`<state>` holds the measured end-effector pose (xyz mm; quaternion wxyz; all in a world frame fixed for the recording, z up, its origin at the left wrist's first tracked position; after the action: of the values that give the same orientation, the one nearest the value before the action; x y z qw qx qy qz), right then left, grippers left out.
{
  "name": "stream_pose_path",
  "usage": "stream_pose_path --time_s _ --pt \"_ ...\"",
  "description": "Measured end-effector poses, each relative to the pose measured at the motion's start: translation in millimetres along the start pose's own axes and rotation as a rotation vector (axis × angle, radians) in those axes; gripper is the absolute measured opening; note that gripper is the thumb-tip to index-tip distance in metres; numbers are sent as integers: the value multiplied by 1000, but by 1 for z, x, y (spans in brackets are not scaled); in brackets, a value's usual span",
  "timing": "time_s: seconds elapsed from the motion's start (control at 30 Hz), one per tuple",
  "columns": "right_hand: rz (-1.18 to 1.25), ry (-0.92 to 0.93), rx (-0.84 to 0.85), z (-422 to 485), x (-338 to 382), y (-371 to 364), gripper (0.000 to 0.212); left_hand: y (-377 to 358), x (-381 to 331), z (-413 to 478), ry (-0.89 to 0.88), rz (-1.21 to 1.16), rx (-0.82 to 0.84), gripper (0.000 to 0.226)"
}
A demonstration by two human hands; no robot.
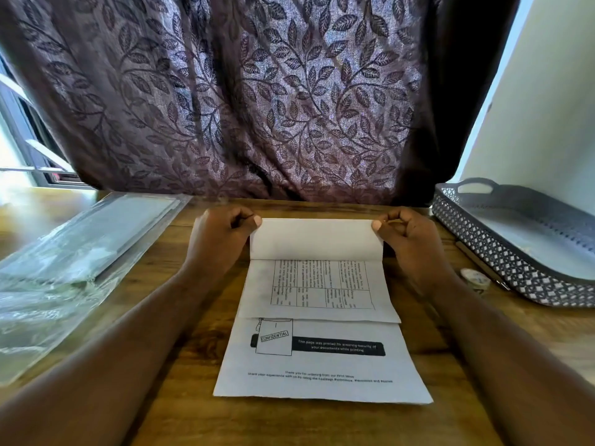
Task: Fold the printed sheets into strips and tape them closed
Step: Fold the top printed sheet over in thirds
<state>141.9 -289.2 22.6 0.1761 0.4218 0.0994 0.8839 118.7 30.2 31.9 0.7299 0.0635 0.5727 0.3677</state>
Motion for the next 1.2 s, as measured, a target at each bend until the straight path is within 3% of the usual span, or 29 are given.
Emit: stream_pose_path --time_s 0.13,0.23,0.33,0.47,0.57,0.73,1.0,1.2 --pt "253 -125 64 -4 -3 -2 18 0 3 3 56 -72 26 15" --pt "312 -160 141 -7 -5 -7 28 -1 5 4 87 -136 66 18" --pt "320 -188 139 -8 -9 -10 18 -4 6 2 136 -272 132 20" --pt "384 -205 80 -7 -8 -6 19 -13 5 -5 211 -596 362 29" --pt "414 -223 28 -7 -7 -6 16 -21 2 -7 189 -548 461 17" --pt "468 -250 24 -6 -6 -11 19 -23 5 -3 189 -487 445 19" --pt "658 -333 60 -8 -6 -20 27 -18 8 -1 280 -794 417 31" --pt "628 -387 74 -9 -7 -23 38 -10 6 -3 228 -788 403 40"
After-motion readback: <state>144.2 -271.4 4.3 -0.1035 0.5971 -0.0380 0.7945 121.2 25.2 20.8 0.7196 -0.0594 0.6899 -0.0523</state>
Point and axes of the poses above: each hand's wrist, its own z-axis towards the middle knuckle, its own y-axis out of the back of the hand, x = y × z, the point moved 5 cm from there along z, towards the middle knuckle, and after that the axes turned 14 degrees about y, right-handed, at the moved point
